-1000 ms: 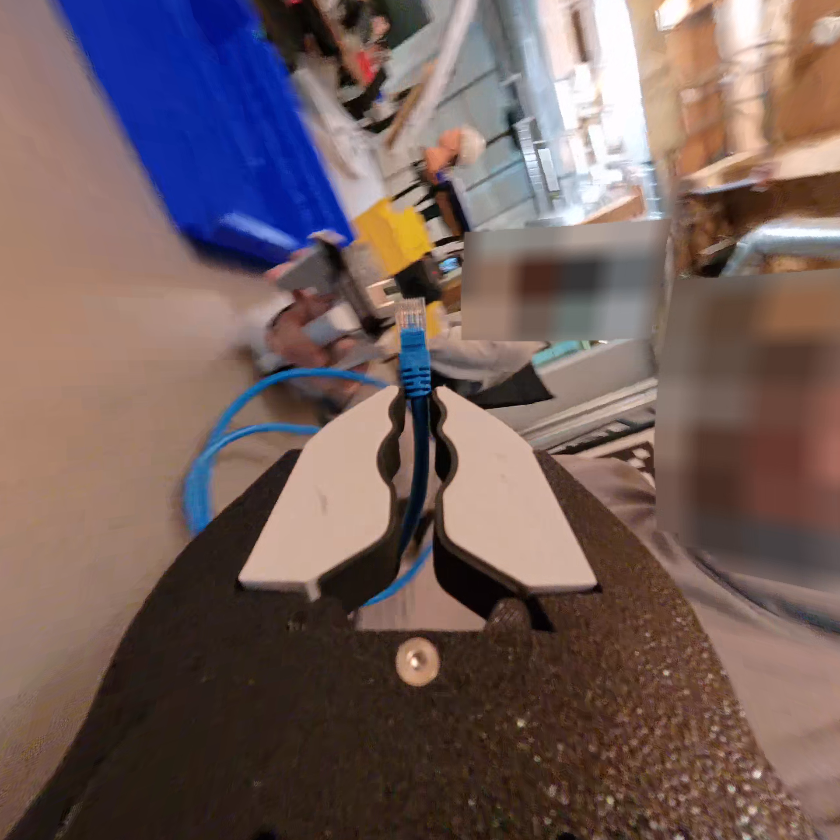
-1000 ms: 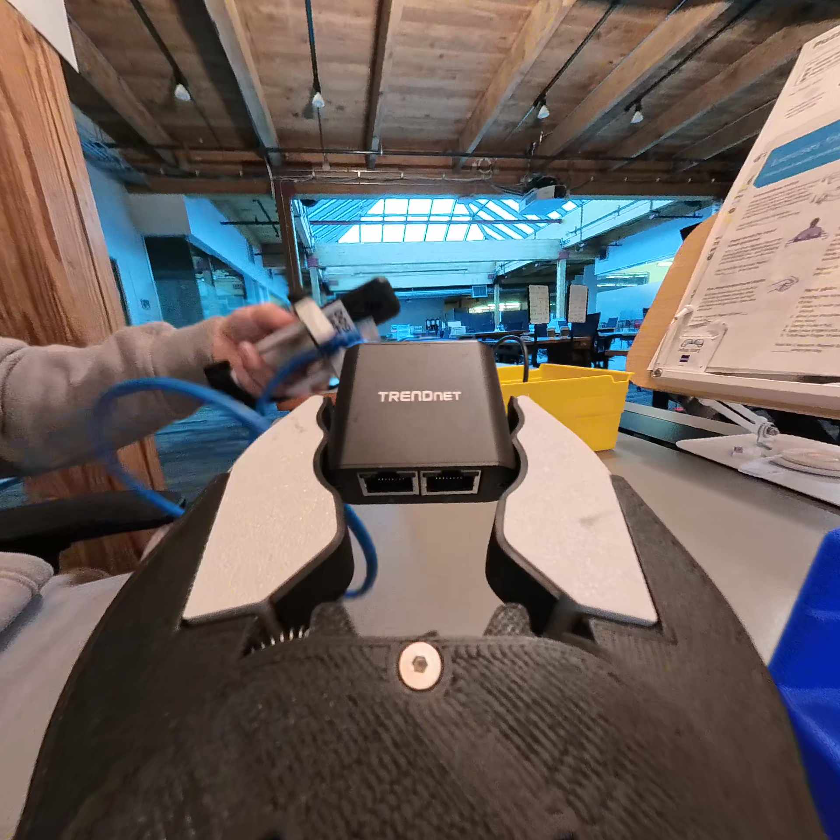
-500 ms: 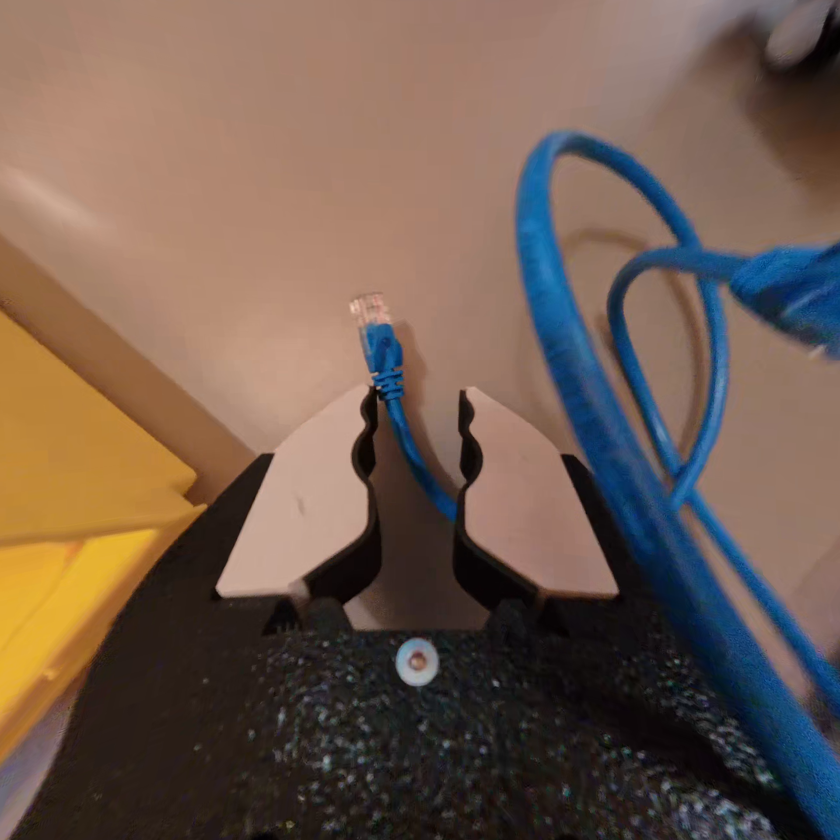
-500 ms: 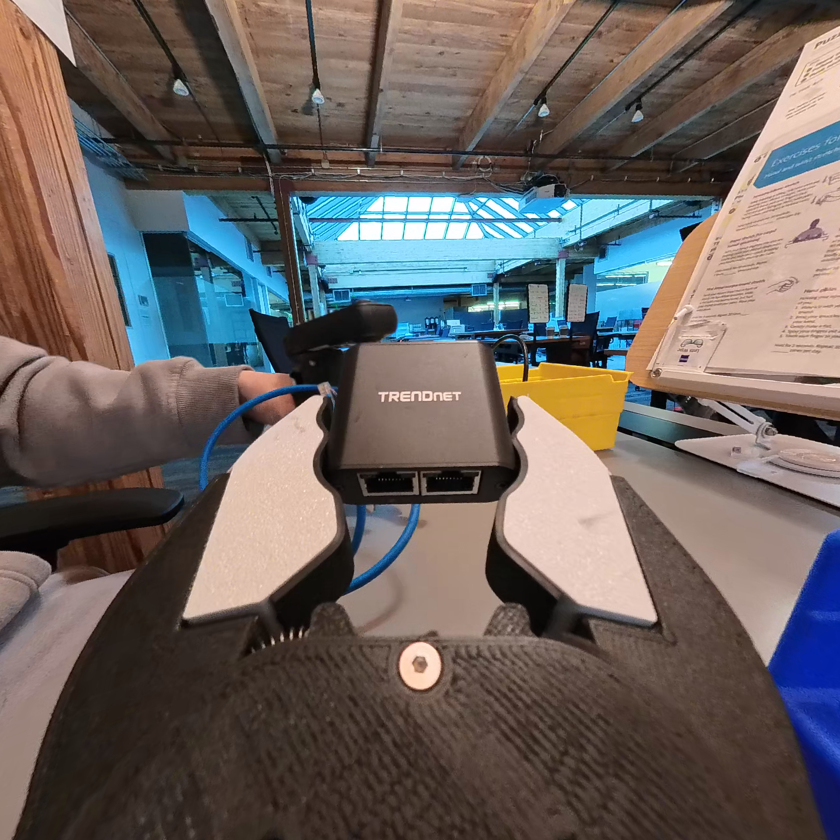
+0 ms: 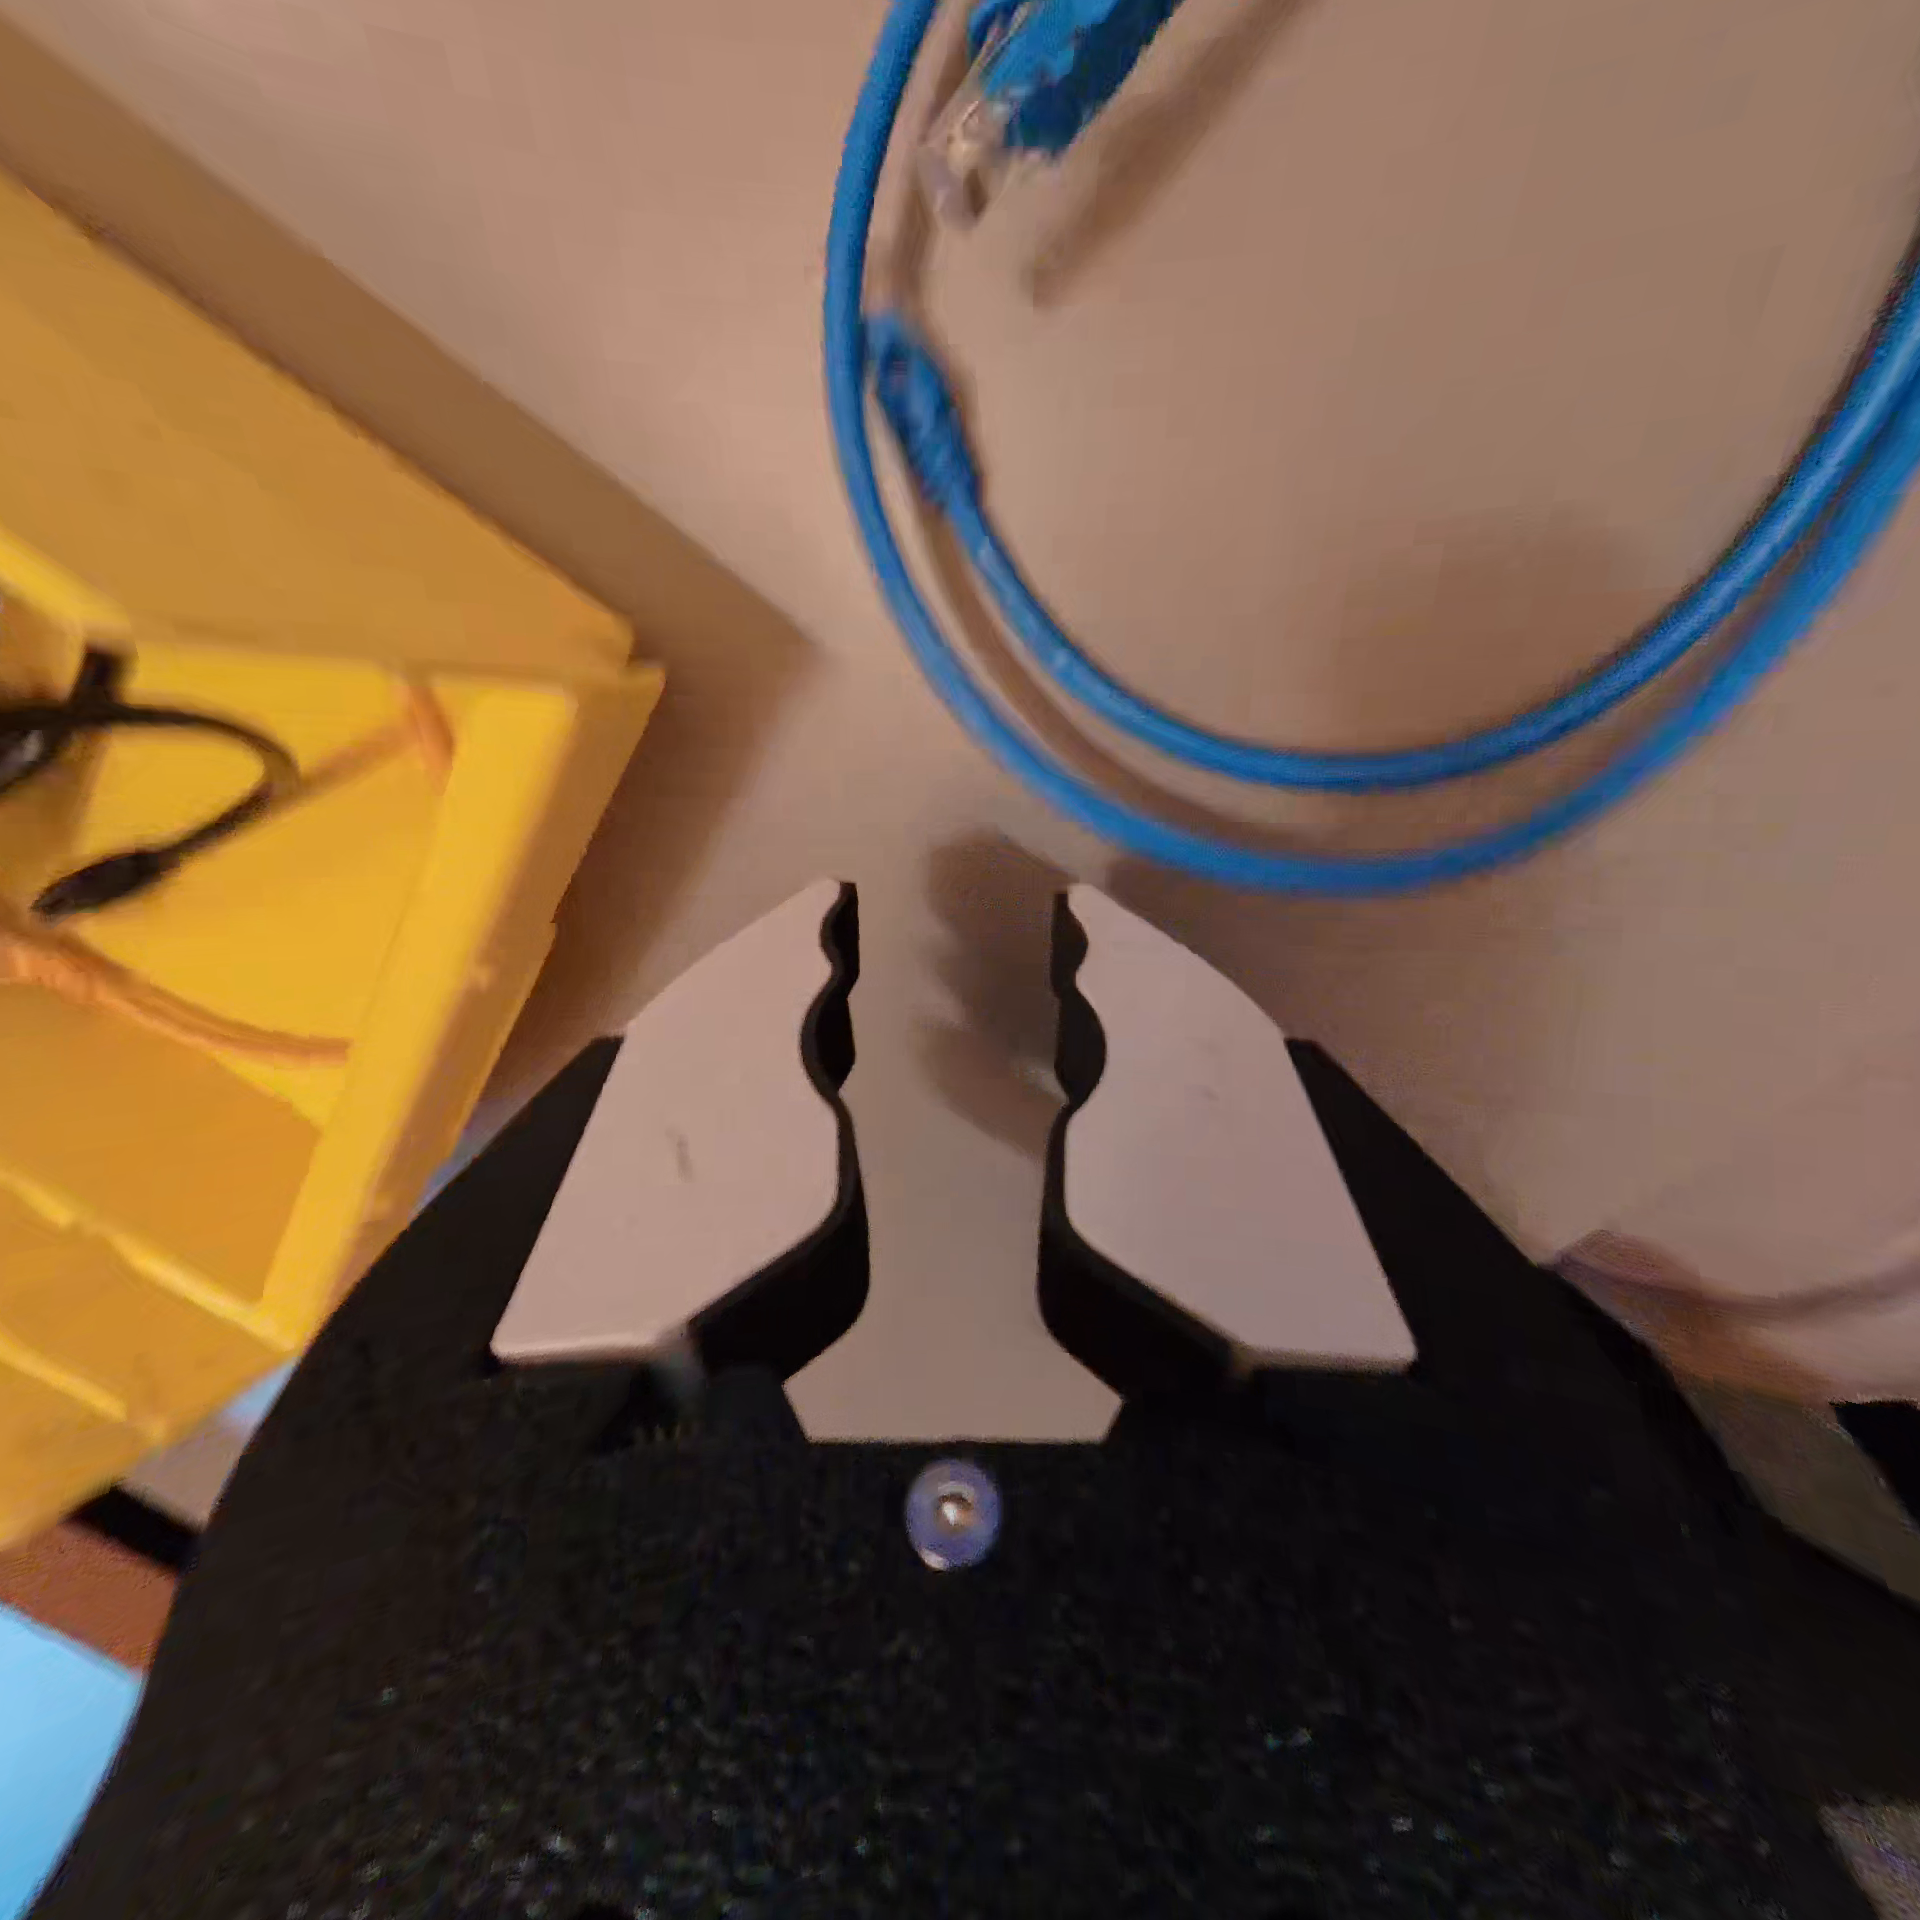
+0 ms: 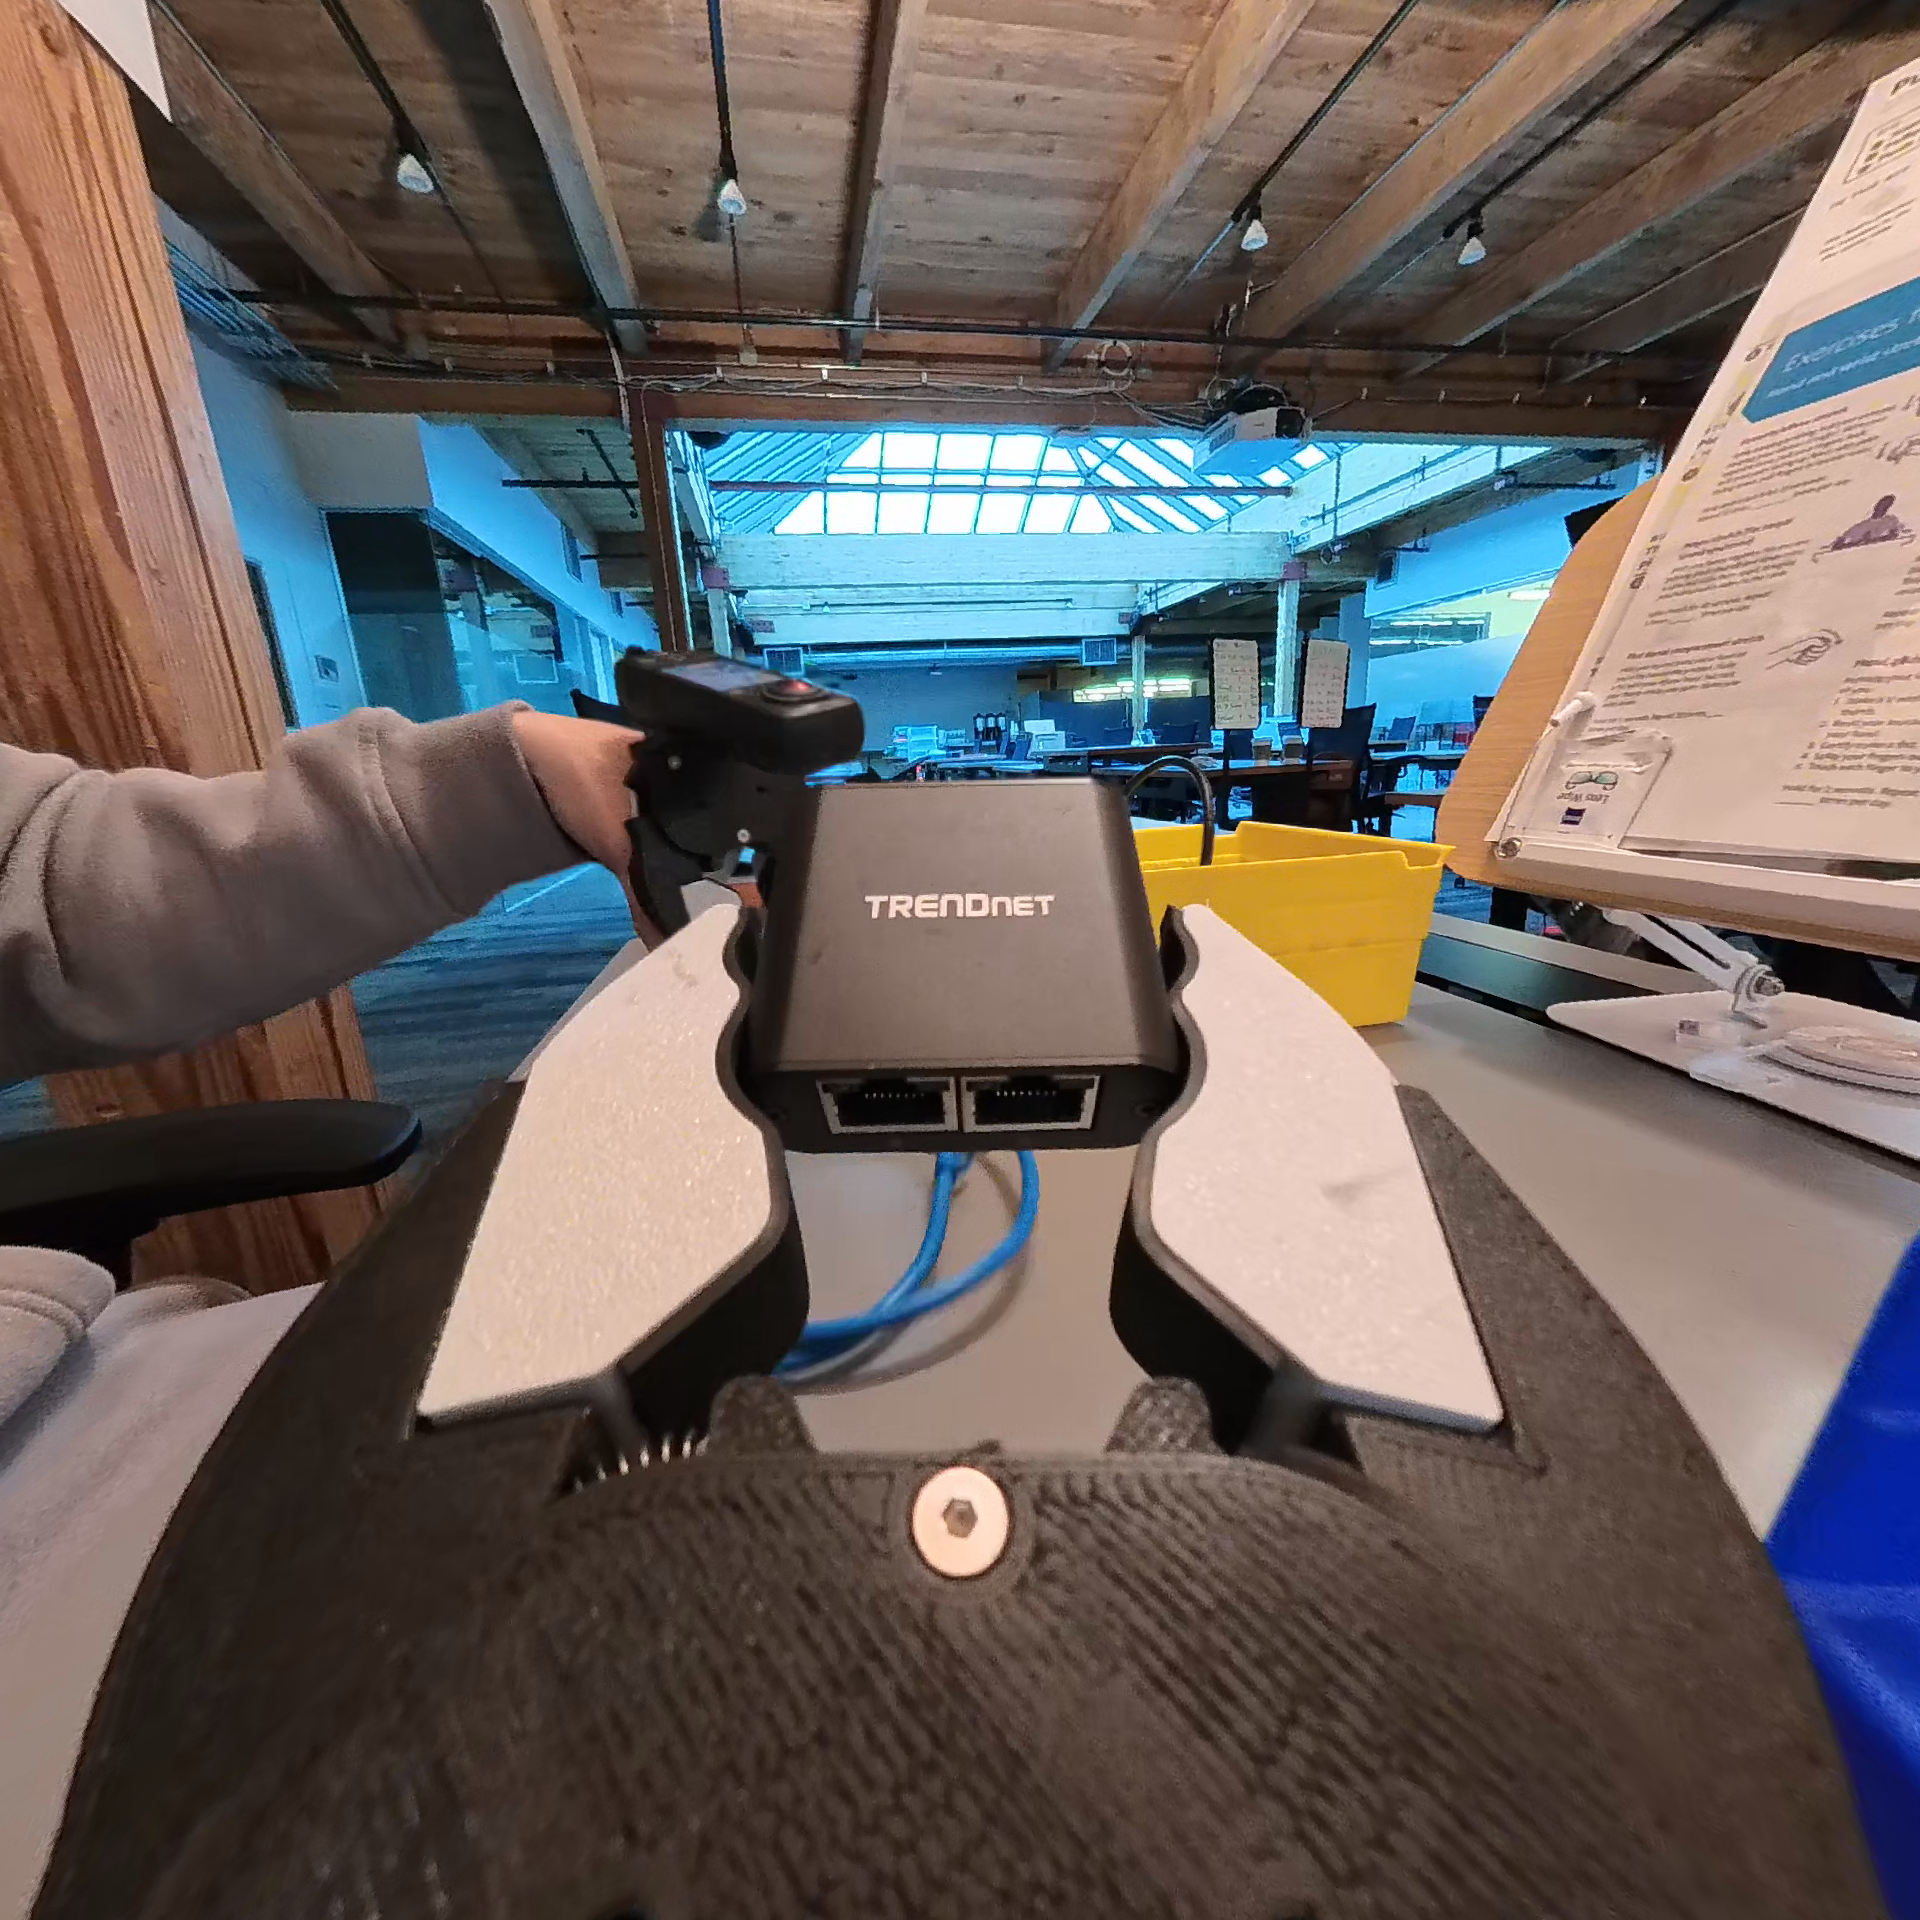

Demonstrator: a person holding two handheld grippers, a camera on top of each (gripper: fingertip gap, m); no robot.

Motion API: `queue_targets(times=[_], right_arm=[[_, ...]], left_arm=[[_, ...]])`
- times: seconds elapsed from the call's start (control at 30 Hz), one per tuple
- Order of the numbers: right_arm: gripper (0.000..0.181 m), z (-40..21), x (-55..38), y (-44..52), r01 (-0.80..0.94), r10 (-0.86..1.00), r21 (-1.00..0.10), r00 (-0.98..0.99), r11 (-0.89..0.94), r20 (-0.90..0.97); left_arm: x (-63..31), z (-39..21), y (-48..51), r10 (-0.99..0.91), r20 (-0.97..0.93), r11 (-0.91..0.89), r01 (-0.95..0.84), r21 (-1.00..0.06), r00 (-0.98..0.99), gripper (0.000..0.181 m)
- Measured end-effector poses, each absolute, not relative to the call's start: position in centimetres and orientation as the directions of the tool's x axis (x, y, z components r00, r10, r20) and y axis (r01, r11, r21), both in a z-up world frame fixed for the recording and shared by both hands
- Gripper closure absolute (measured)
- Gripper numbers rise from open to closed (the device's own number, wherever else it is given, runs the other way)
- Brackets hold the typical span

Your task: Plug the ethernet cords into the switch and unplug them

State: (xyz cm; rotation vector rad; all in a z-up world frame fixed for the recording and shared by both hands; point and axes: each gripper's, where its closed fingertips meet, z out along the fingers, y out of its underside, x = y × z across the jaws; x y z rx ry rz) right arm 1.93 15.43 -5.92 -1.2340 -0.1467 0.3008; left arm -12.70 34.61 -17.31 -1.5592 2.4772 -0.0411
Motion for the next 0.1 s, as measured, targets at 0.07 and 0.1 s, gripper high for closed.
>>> queue_targets(times=[0.07, 0.1], right_arm=[[0.108, -5.9, 1.9, 15.5, -0.145, 0.305, -0.944, 0.951, 0.296, -0.05], [0.108, -5.9, 1.9, 15.5, -0.145, 0.304, -0.944, 0.951, 0.296, -0.051]], left_arm=[[-14.7, -17.5, 36.4, -0.929, -0.174, 0.342, -0.938, -0.059, -0.328, 0.148], [-15.2, -17.5, 37.0, -0.945, -0.189, 0.282, -0.958, -0.049, -0.268, 0.152]])
